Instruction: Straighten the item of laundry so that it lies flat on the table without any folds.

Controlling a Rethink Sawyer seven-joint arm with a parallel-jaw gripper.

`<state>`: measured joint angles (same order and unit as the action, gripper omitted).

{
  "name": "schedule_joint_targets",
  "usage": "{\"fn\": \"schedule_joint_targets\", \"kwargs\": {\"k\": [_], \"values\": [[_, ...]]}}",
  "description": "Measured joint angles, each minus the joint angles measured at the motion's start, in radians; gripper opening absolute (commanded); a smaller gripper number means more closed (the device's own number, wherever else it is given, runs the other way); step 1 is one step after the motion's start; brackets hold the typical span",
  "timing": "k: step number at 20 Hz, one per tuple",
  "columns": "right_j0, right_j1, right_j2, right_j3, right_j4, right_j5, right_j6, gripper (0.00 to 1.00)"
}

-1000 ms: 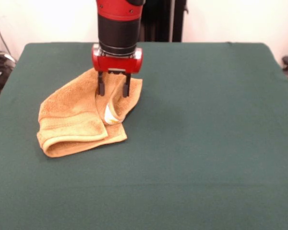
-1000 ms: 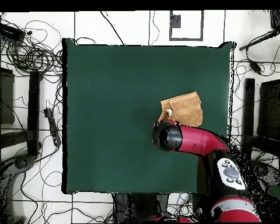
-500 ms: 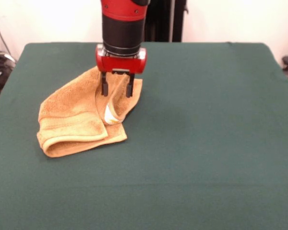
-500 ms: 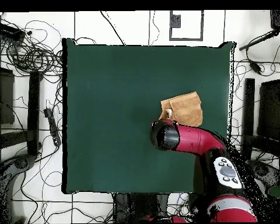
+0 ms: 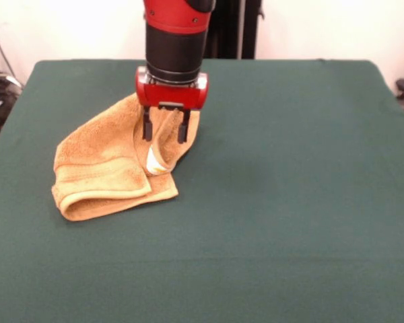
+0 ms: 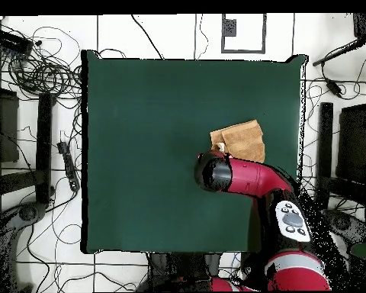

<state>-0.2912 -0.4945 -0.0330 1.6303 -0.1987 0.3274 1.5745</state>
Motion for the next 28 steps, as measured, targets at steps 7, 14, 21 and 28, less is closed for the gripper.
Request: {"fn": "schedule_joint_targets", "kwargs": {"k": [7, 14, 21, 28], "values": [[0.002, 0.028, -0.006, -0.04, 0.036, 0.007, 0.0, 1.0], [0.001, 0.03, -0.01, -0.06, 0.048, 0.018, 0.0, 1.0], [-0.008, 0.025, -0.013, -0.045, 0.046, 0.018, 0.0, 1.0], [-0.009, 0.021, -0.026, 0.016, 0.046, -0.011, 0.0, 1.0]]}}
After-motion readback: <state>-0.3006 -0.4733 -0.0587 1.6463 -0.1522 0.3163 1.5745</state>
